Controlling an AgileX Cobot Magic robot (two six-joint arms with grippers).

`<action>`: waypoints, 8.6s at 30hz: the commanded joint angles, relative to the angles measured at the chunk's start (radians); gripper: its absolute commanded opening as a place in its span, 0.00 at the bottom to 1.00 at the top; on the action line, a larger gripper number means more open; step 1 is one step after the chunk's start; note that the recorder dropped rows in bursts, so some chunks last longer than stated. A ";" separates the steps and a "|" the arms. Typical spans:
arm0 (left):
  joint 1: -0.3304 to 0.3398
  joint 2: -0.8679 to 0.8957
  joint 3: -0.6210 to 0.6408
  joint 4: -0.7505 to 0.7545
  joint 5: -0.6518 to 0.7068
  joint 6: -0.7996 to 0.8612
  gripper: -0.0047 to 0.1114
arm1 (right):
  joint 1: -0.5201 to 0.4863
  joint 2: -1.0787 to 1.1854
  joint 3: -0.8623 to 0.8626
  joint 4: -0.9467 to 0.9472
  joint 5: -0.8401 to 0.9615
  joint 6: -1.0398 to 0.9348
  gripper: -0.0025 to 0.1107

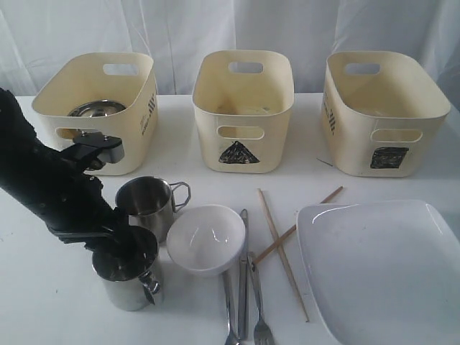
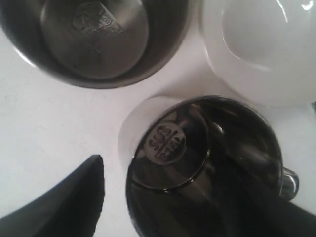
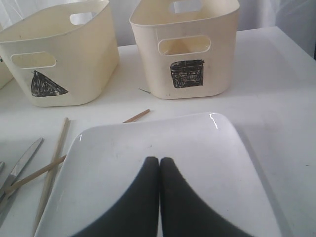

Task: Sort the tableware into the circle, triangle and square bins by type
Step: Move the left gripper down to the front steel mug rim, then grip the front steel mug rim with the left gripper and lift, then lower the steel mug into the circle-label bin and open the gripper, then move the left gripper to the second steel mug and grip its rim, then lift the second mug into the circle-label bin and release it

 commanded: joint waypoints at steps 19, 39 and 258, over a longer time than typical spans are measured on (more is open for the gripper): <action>-0.008 0.072 -0.034 -0.018 0.094 0.031 0.04 | 0.000 -0.003 0.006 0.002 -0.005 0.002 0.02; 0.017 -0.120 -0.421 0.847 -0.068 -0.528 0.04 | 0.000 -0.003 0.006 0.002 -0.005 0.002 0.02; 0.031 -0.122 -0.555 0.878 -0.093 -0.511 0.04 | 0.000 -0.003 0.006 0.002 -0.005 0.024 0.02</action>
